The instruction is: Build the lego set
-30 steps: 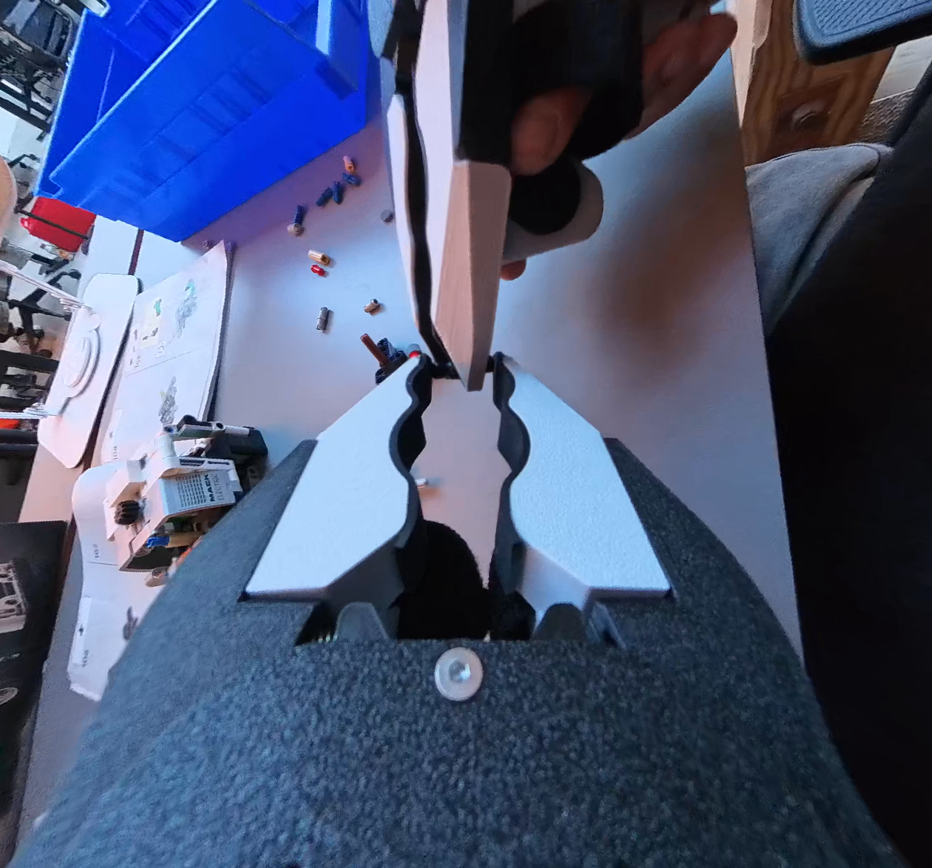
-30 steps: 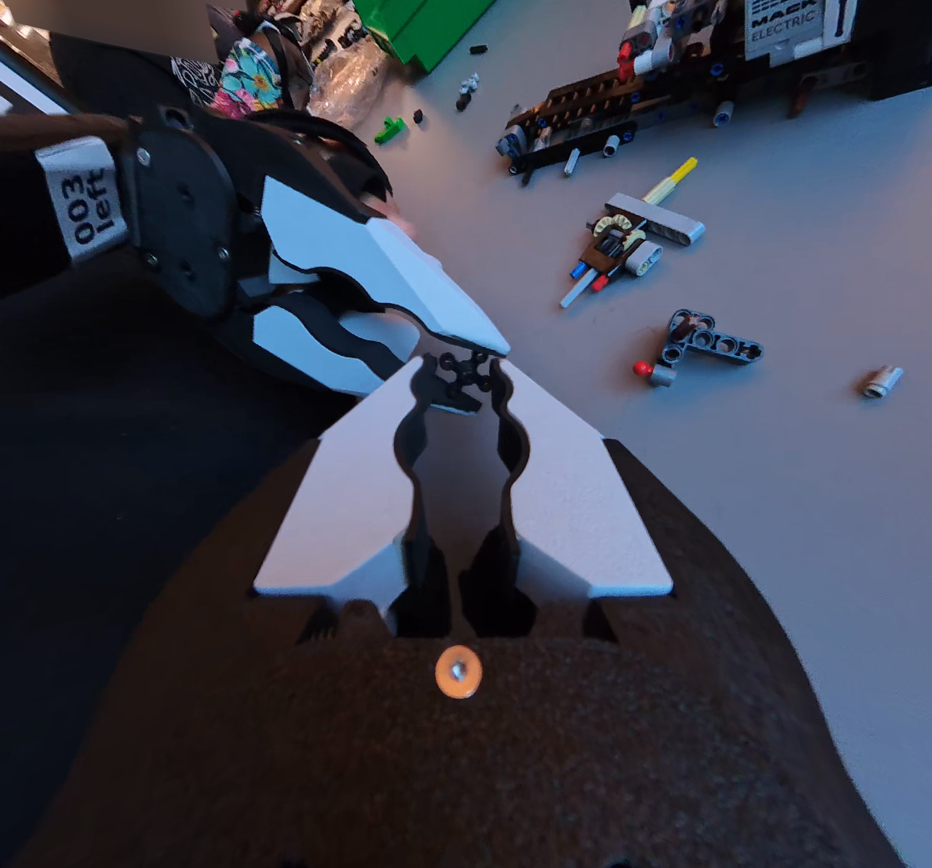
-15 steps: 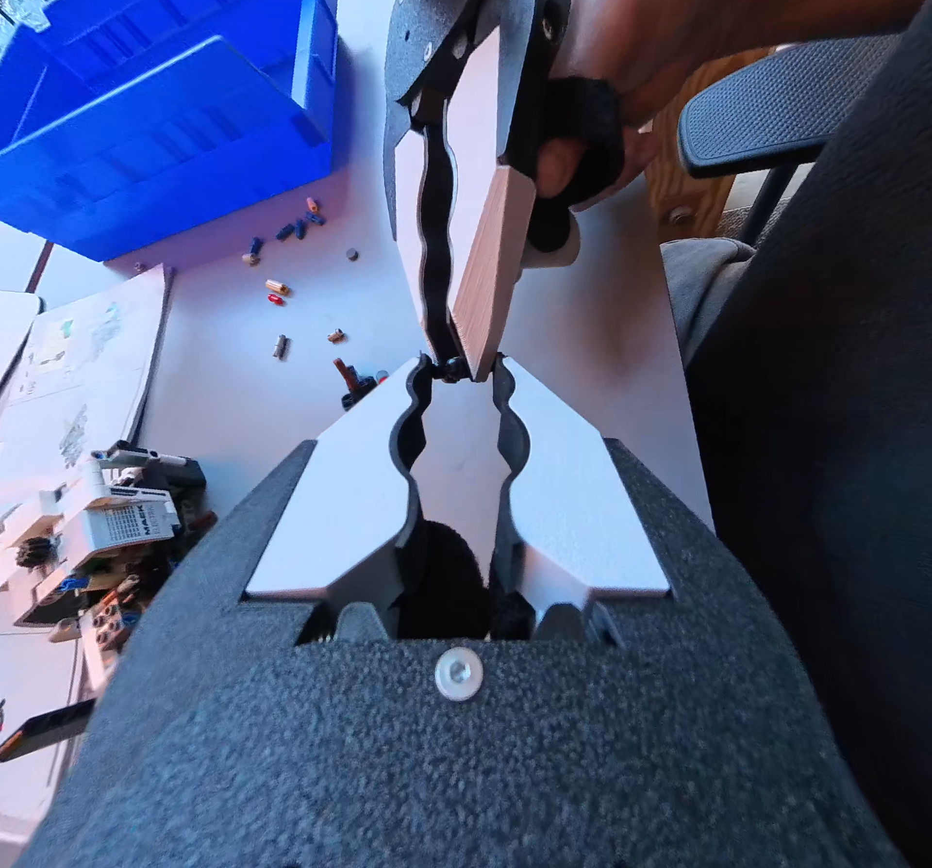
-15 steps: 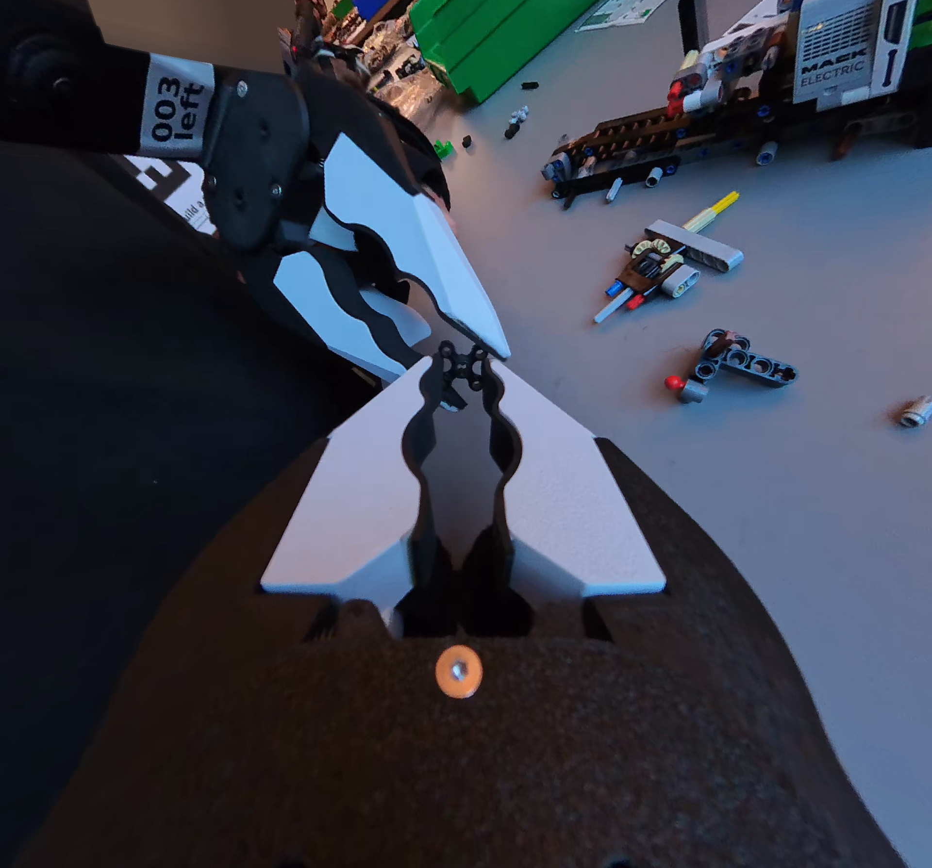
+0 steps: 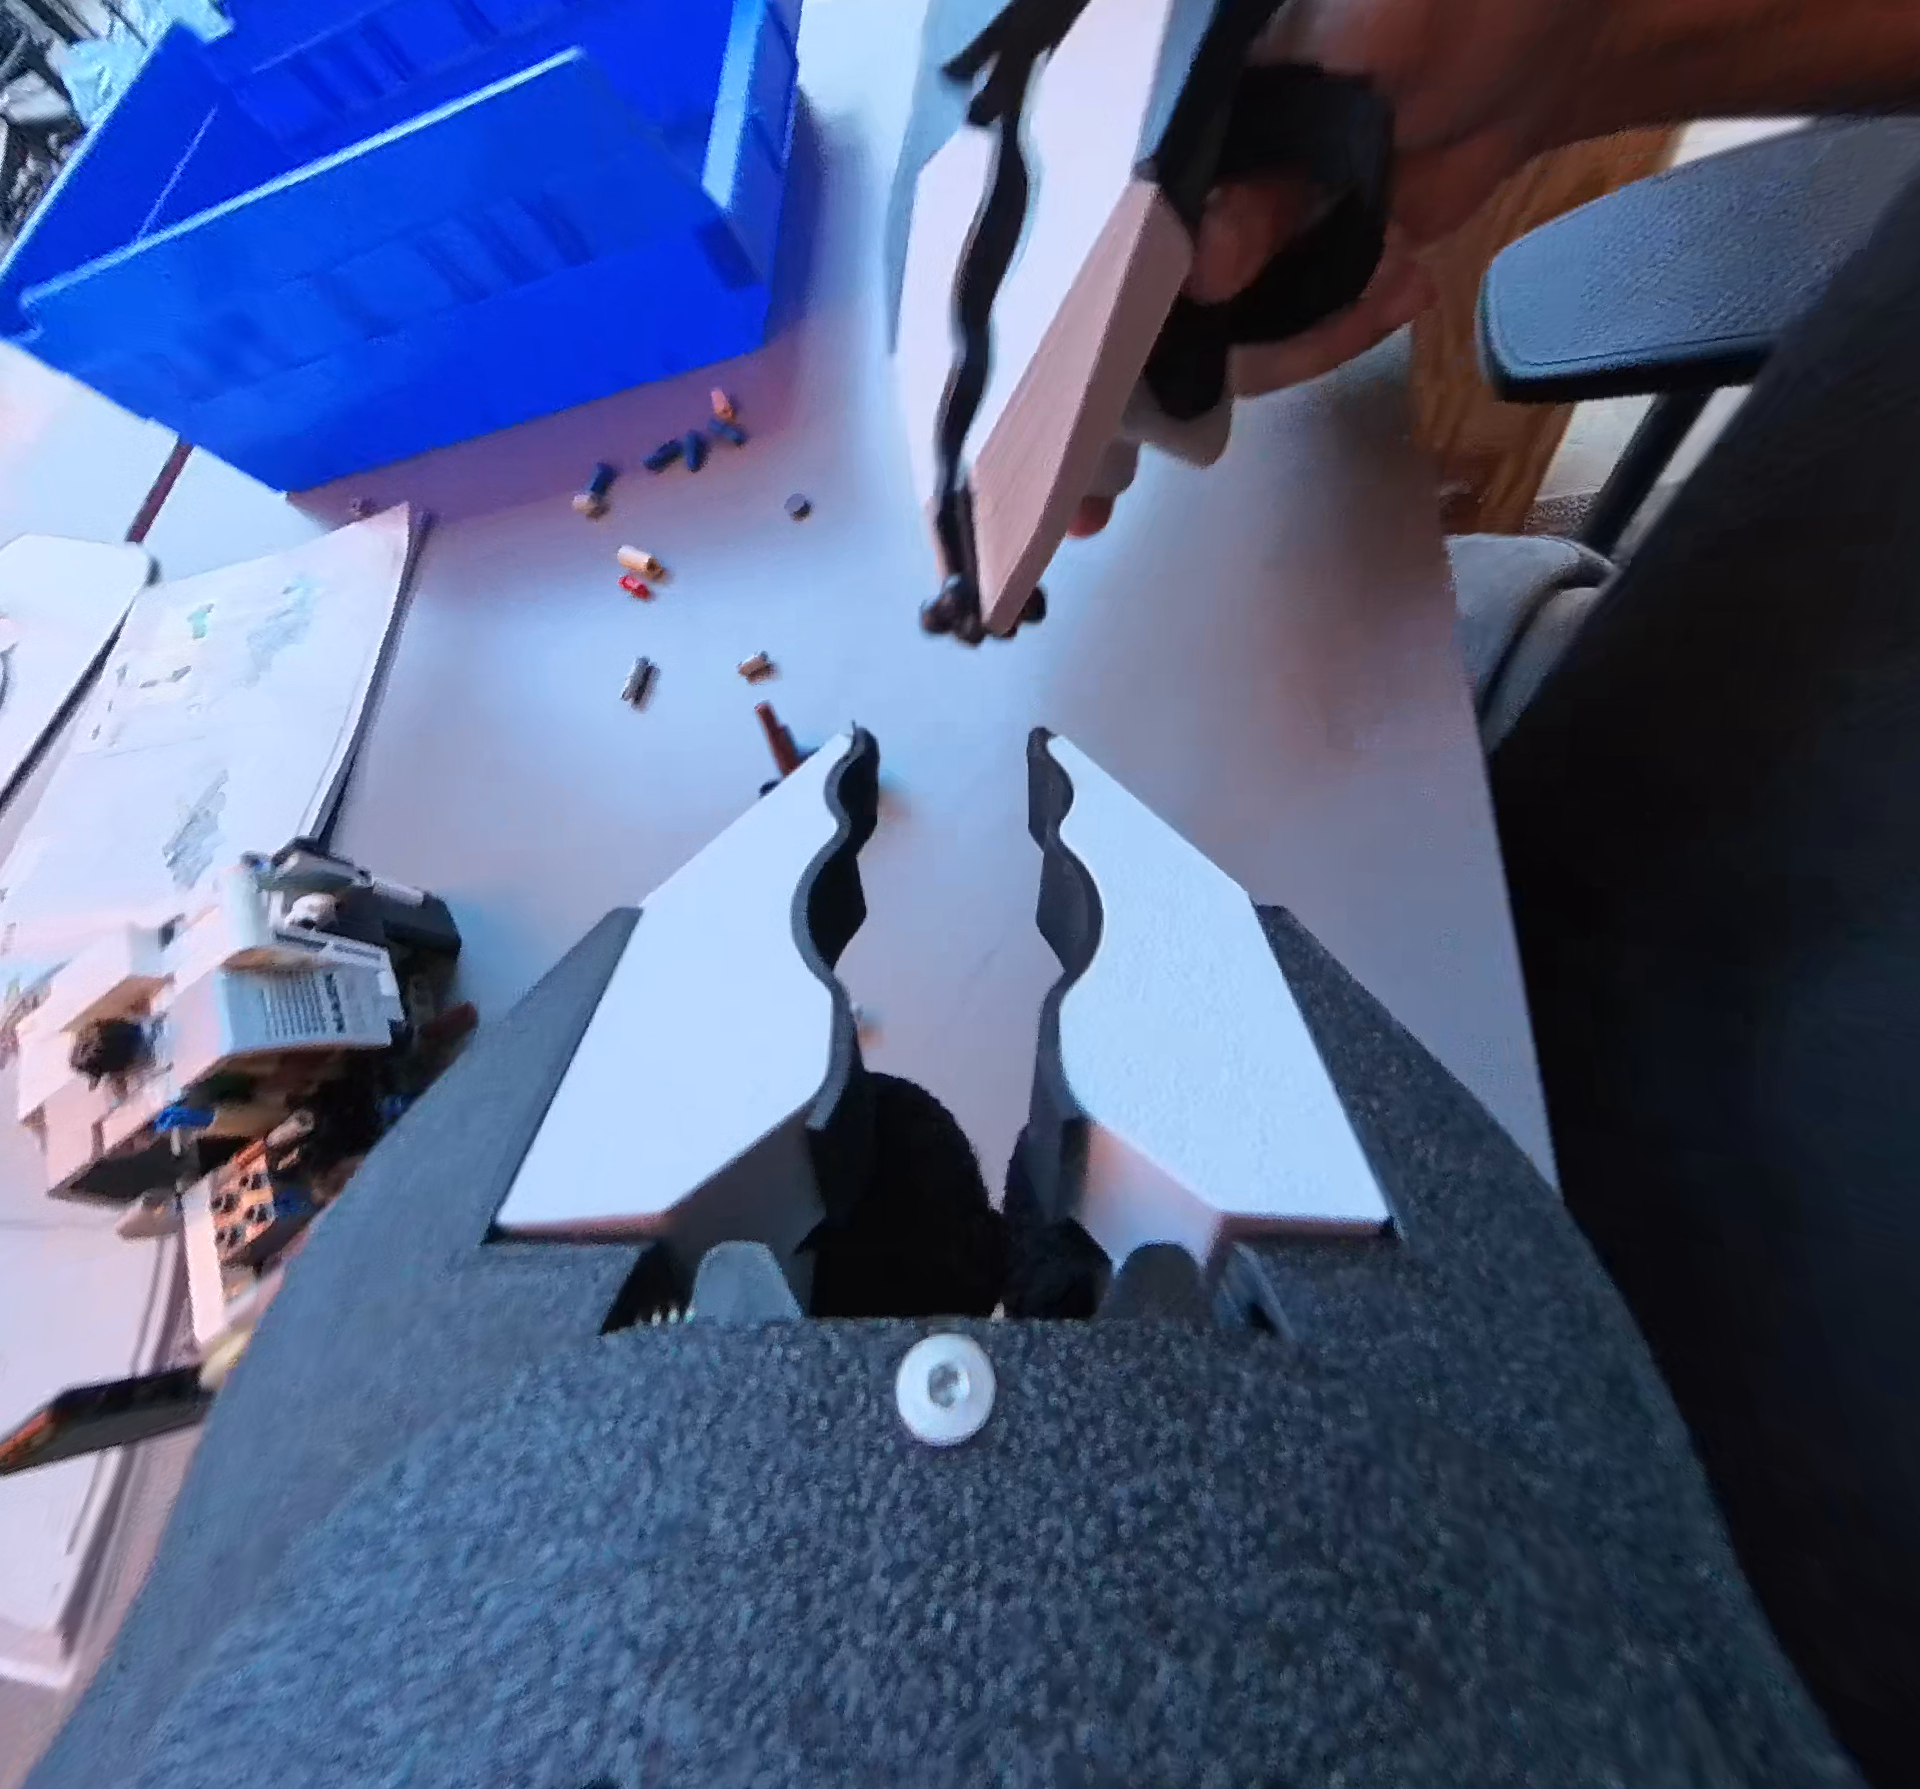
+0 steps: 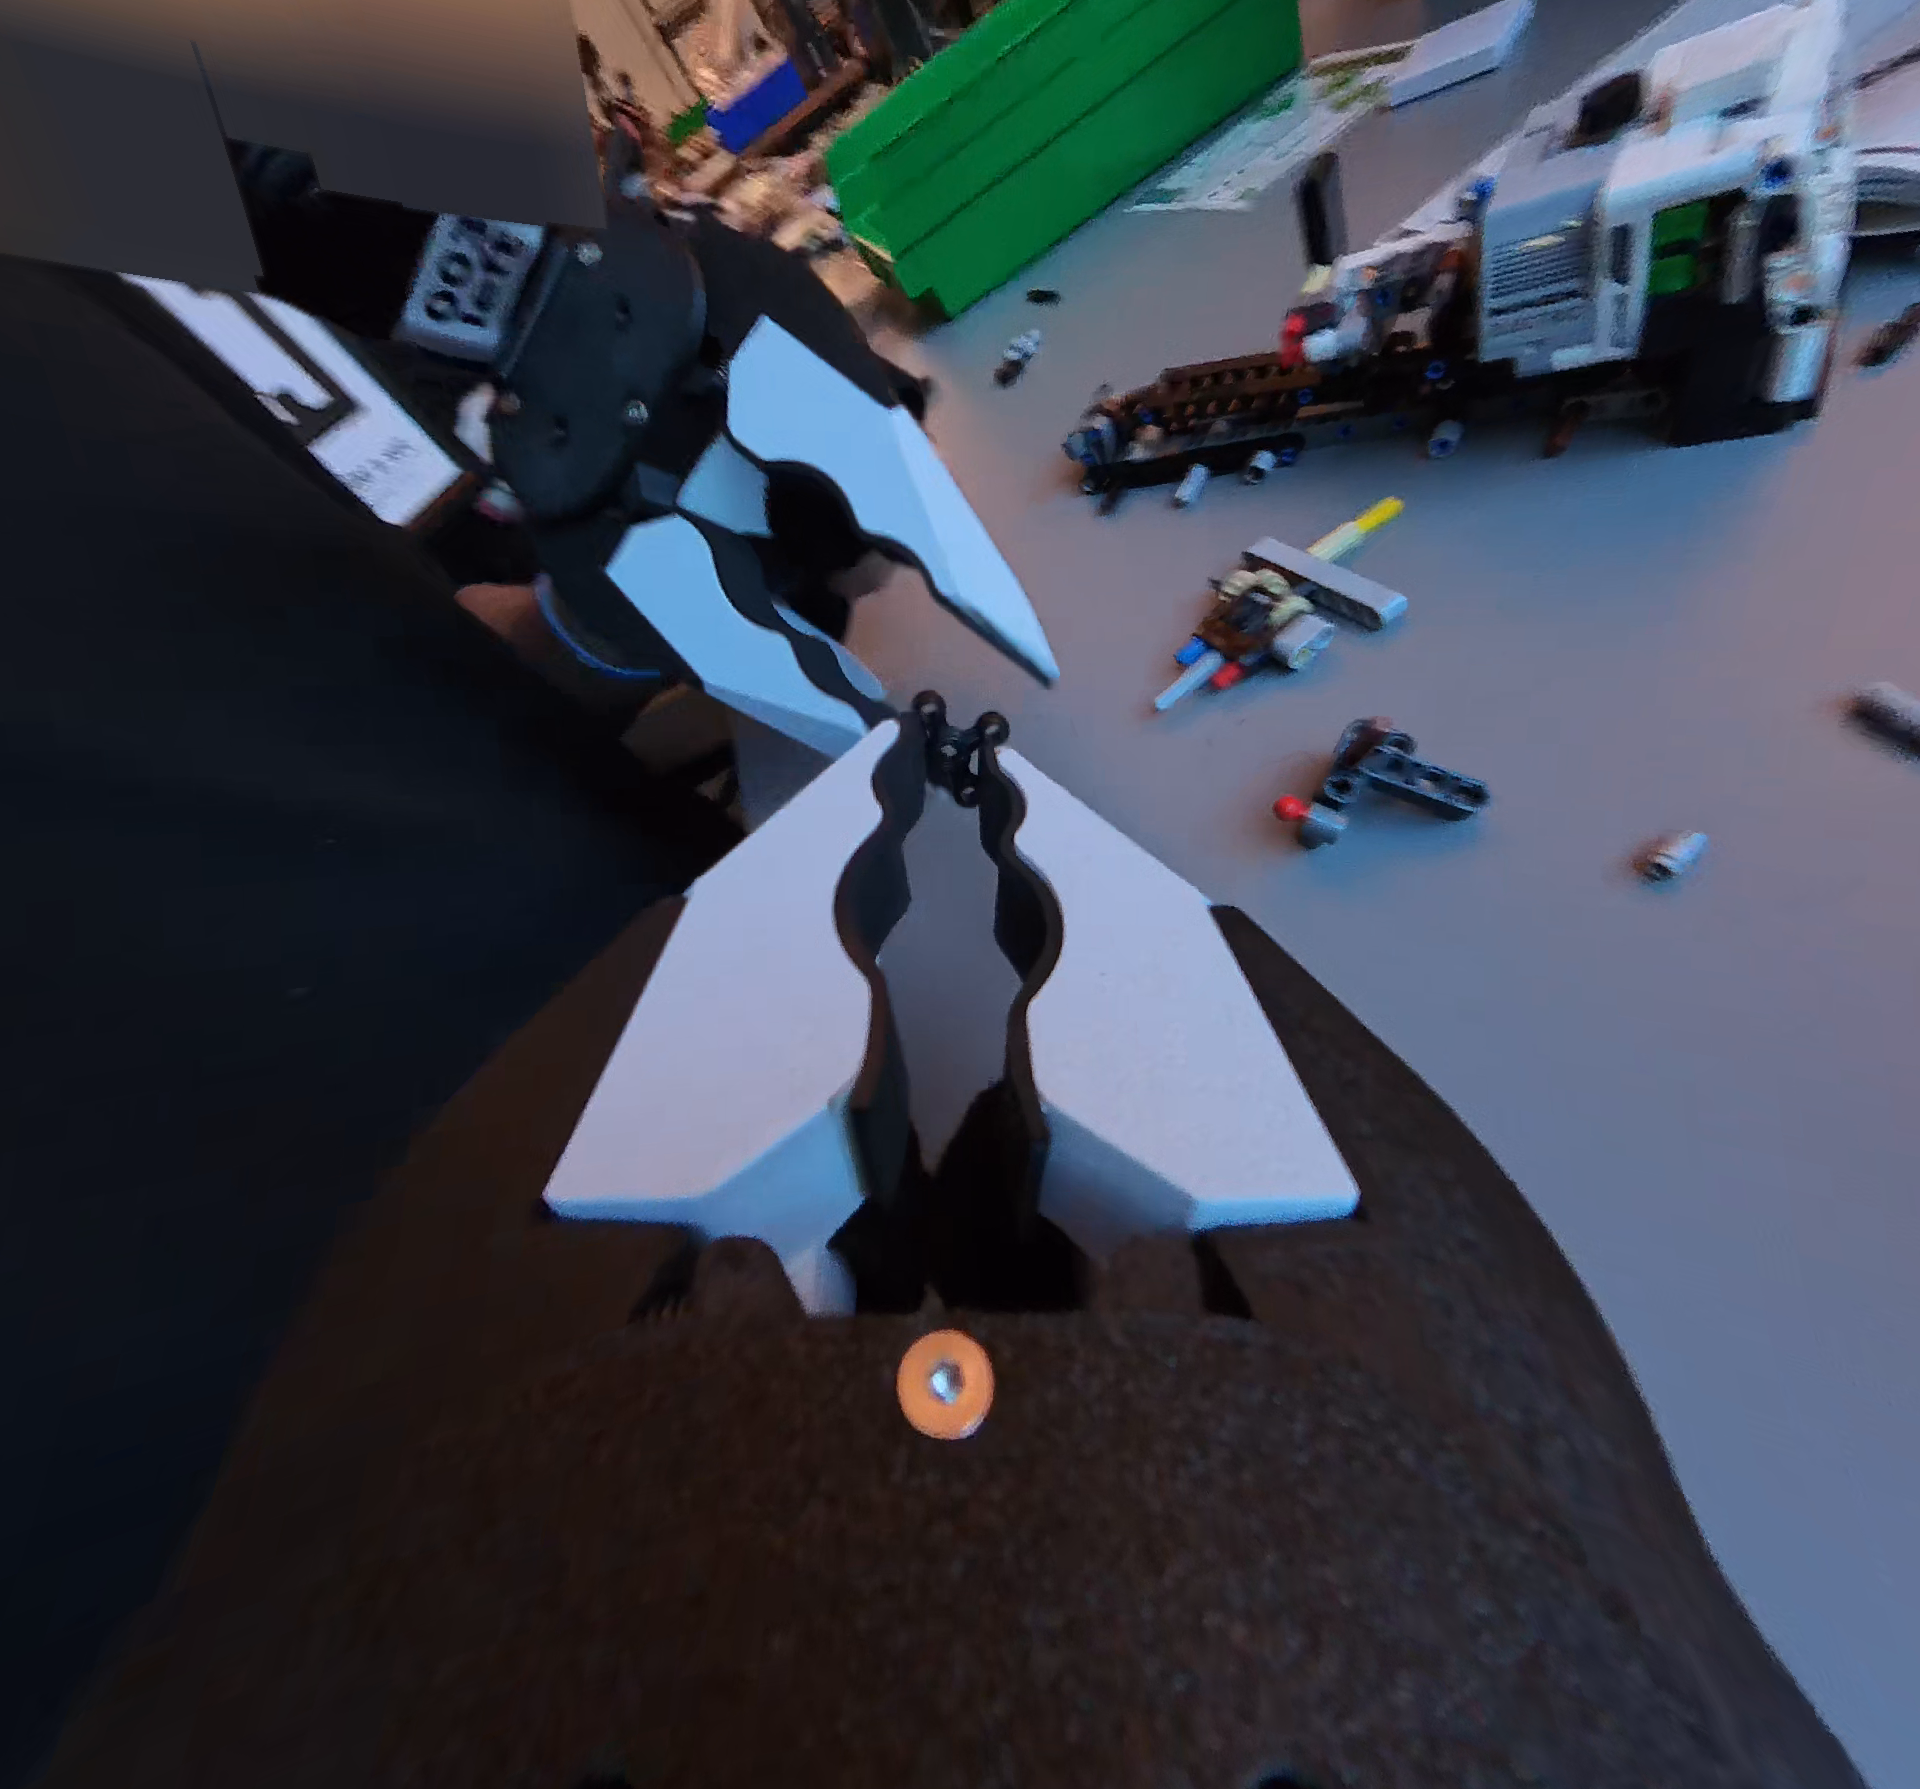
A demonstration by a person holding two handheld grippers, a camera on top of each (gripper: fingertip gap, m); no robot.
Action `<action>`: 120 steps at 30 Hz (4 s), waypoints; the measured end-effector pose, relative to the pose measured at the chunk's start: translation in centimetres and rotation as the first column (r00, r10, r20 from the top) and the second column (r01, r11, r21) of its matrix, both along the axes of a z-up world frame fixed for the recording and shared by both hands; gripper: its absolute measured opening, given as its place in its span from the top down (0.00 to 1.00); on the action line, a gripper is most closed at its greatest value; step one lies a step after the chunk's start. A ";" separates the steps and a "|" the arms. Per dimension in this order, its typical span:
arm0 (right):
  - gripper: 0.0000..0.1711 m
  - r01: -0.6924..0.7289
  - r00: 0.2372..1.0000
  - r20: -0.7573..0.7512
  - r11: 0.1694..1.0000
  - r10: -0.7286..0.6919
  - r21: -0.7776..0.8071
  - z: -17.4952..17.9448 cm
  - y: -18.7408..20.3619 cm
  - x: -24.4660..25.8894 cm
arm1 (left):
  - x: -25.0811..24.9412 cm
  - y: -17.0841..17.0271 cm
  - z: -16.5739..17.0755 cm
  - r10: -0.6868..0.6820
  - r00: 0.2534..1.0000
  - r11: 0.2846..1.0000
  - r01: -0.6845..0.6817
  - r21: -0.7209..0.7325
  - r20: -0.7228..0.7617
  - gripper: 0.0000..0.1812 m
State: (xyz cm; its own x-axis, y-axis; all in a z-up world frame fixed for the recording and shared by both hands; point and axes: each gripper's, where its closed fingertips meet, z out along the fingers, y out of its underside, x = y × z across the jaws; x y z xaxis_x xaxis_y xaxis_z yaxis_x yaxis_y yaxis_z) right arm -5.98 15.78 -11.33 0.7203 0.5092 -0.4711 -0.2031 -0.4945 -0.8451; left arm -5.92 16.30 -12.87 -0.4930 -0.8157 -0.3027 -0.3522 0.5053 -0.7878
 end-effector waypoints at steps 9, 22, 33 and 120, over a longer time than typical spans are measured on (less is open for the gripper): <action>0.94 0.203 0.844 0.514 0.979 -0.157 -0.035 -2.0 2.2 5.4 | 3.2 4.1 -4.5 0.228 0.941 0.956 -0.265 -0.122 -0.251 0.69; 0.94 0.088 0.852 0.522 0.993 -0.036 -0.076 -2.6 3.7 6.3 | 5.2 3.7 -6.1 0.307 0.915 0.920 -0.356 -0.163 -0.264 0.71; 0.94 0.136 0.886 0.452 0.990 -0.101 -0.045 -2.5 2.9 6.7 | 5.6 2.9 -5.9 0.260 0.936 0.949 -0.293 -0.115 -0.239 0.82; 0.94 -0.211 0.771 0.619 0.977 0.149 0.027 -3.2 5.7 -6.6 | -7.6 5.3 -6.1 0.388 0.876 0.863 -0.454 -0.220 -0.287 0.83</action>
State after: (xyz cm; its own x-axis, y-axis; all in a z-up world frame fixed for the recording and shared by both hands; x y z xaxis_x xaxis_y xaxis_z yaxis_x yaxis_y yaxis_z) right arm -12.59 21.49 -14.52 0.7312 0.6763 0.0895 0.4553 -0.3861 -0.8023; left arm -13.50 21.61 -18.92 -0.1106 -0.9931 0.0389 -0.6659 0.0449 -0.7447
